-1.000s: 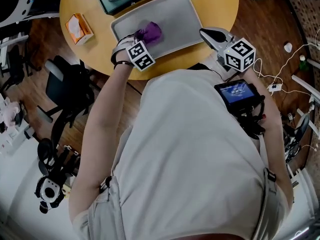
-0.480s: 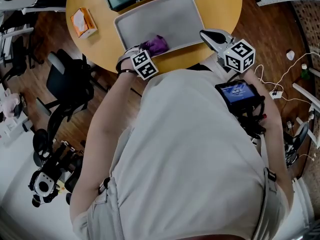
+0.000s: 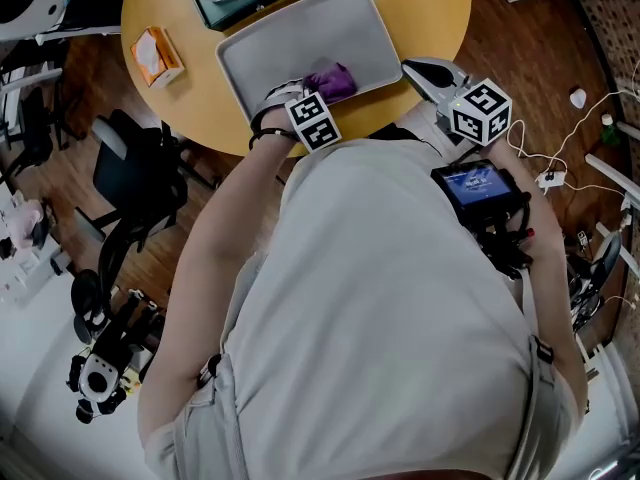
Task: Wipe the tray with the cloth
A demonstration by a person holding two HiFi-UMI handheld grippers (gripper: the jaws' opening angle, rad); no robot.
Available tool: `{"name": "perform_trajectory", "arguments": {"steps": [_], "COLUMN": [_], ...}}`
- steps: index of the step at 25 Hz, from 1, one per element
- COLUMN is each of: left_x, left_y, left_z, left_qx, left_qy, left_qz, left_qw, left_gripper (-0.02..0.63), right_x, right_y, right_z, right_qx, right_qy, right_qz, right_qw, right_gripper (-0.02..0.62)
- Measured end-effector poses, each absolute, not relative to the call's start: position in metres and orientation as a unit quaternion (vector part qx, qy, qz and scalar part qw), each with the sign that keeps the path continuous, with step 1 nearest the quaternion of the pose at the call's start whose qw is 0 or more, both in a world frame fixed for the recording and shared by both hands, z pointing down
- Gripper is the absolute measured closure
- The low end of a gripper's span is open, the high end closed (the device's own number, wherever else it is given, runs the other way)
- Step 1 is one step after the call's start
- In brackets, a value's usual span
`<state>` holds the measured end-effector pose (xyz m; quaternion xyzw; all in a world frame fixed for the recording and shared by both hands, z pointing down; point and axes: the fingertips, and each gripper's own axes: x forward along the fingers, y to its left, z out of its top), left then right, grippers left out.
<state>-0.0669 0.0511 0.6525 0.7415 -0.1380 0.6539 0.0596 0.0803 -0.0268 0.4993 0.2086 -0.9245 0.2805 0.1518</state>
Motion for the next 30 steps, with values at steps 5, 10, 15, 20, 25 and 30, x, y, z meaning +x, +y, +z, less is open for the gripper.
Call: {"name": "perform_trajectory", "arguments": {"steps": [5, 10, 15, 20, 25, 30], "left_x": [-0.072, -0.096, -0.135, -0.152, -0.142, -0.114], "left_y": [0.039, -0.015, -0.077, -0.111, -0.120, -0.134], "left_z": [0.651, 0.647, 0.646, 0.644, 0.642, 0.642], "left_qx": [0.748, 0.742, 0.727, 0.719, 0.719, 0.724], "left_qy": [-0.159, -0.199, -0.222, -0.230, -0.228, -0.215], "left_qz": [0.639, 0.634, 0.643, 0.650, 0.653, 0.653], "left_qw": [0.078, 0.089, 0.091, 0.084, 0.071, 0.051], "left_gripper": [0.546, 0.546, 0.545, 0.545, 0.548, 0.549], "right_x": [0.082, 0.090, 0.101, 0.111, 0.113, 0.114], "right_y": [-0.031, -0.037, -0.039, -0.040, -0.041, -0.043], "right_z": [0.500, 0.499, 0.504, 0.509, 0.510, 0.508], "right_qx": [0.213, 0.223, 0.239, 0.255, 0.259, 0.260], "right_qy": [-0.922, -0.917, -0.910, -0.902, -0.900, -0.899], "right_qz": [0.288, 0.293, 0.302, 0.311, 0.316, 0.318], "right_qw": [0.150, 0.152, 0.154, 0.155, 0.153, 0.152], "right_gripper": [0.594, 0.594, 0.594, 0.594, 0.594, 0.594]}}
